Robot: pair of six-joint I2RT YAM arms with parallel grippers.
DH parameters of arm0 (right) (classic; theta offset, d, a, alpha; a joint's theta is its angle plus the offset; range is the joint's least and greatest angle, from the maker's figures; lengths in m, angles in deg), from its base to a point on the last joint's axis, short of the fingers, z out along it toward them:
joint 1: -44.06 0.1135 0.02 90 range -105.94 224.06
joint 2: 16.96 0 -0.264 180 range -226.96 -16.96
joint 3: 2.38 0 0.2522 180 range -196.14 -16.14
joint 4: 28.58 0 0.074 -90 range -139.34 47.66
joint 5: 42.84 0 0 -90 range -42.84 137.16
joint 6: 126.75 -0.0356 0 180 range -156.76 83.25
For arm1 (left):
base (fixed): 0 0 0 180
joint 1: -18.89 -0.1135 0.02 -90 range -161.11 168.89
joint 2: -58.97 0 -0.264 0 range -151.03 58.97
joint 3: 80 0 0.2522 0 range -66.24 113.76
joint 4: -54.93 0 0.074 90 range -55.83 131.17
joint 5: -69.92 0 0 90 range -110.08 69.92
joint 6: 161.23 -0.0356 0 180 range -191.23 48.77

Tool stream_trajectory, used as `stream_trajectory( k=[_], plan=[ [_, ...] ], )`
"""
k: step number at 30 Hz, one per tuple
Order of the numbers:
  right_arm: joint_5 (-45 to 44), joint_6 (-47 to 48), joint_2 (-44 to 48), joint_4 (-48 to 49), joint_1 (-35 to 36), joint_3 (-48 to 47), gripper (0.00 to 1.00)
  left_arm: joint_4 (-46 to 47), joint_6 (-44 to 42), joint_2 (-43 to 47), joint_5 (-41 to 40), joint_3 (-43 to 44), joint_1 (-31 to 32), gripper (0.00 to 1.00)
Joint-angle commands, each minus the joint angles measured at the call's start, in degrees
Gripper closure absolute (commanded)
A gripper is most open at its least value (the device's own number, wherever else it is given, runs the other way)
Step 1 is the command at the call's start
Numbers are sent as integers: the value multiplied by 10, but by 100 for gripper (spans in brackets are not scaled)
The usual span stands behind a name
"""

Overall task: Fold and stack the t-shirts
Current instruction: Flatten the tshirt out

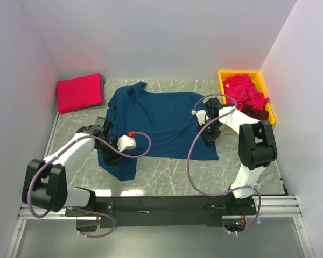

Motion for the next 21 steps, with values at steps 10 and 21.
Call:
stream_trajectory(
  k=[10, 21],
  plan=[
    [-4, -5, -5, -7, -2, -10, 70, 75, 49, -59, -15, -17, 34, 54],
    [-15, -4, -5, 0, -2, -5, 70, 33, 26, -27, -25, -31, 34, 93]
  ],
)
